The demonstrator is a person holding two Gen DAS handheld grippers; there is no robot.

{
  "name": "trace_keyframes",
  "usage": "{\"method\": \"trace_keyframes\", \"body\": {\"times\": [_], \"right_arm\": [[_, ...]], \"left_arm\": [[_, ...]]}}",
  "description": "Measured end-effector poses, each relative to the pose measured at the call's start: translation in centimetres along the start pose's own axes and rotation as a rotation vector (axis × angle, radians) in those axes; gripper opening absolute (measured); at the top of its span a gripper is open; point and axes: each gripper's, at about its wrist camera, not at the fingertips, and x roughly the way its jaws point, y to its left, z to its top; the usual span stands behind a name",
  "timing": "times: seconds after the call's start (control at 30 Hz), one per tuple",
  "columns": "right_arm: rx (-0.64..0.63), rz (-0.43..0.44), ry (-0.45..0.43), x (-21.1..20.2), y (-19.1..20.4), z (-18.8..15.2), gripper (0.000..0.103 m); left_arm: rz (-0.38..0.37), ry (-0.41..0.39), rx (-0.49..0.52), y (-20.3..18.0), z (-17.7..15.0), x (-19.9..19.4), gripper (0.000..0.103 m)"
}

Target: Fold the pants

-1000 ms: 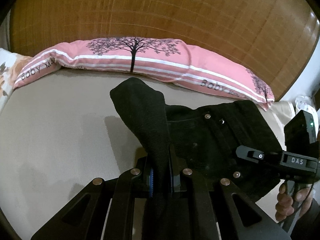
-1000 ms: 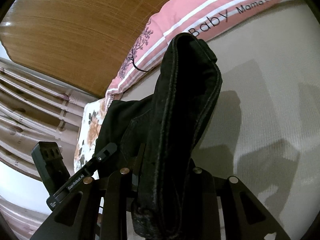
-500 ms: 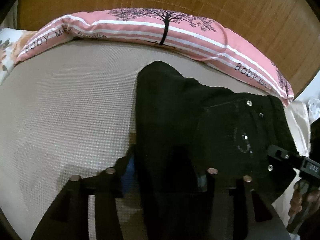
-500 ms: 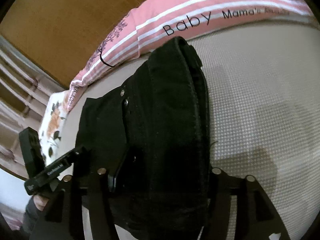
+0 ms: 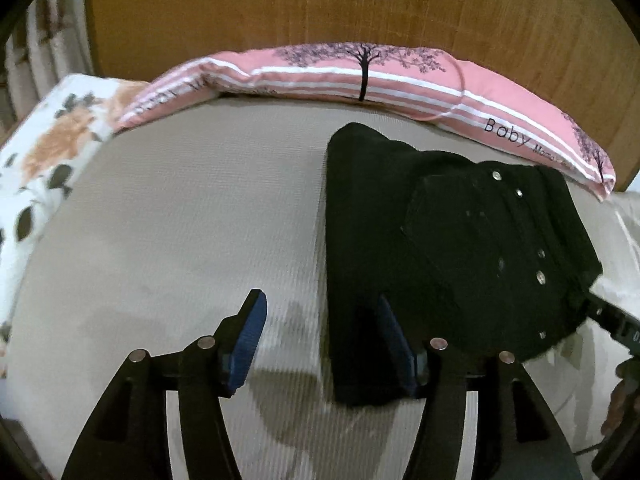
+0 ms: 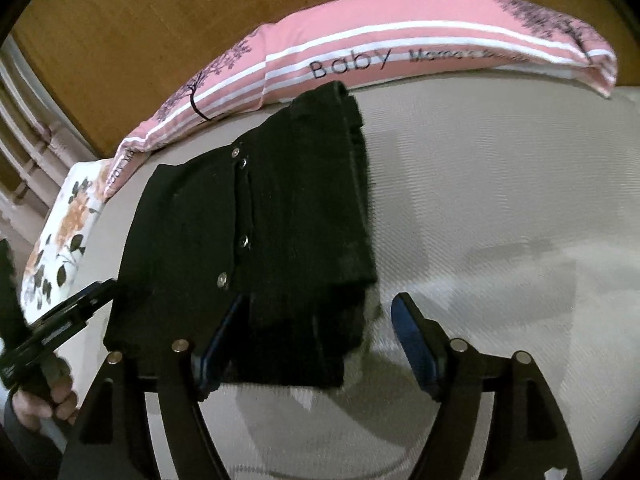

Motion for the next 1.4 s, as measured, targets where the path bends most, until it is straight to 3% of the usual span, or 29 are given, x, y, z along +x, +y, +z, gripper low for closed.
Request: {"method": "trace_keyframes", "body": {"times": [0.2,0.6,0.67,1.03,1.4], "right_arm": [[-0.044,-0.048,-0.057,-3.9,2.1,-2.0,0.076],[-0.146,-0.055,-0.179,-10.3,7.9,-6.2,0.090],[-0.150,-0.062,-0.183,-10.9,8.5,-6.7,0.095],[-0.190,-0.105,-0.211,-12.2,10.0,-8.5,0.102],[-0.234,-0.144,-0.197,-12.5,10.7,-9.5,0.102]], "left_arm": [[0.049,-0.070,0.003,-0.8,-3.0,-5.6,0.072],[0.046,-0.110,-0.039,-1.4,-7.0,-11.8,0.080],[0.058,-0.127,-0.040,-1.5,-7.5,-12.5,0.080],[0.080,-0.145,-0.016,-2.4,-8.8,-14.3,0.084],[0.095,-0.155,0.013,-3.3,-9.7,-15.1,0.084]]}}
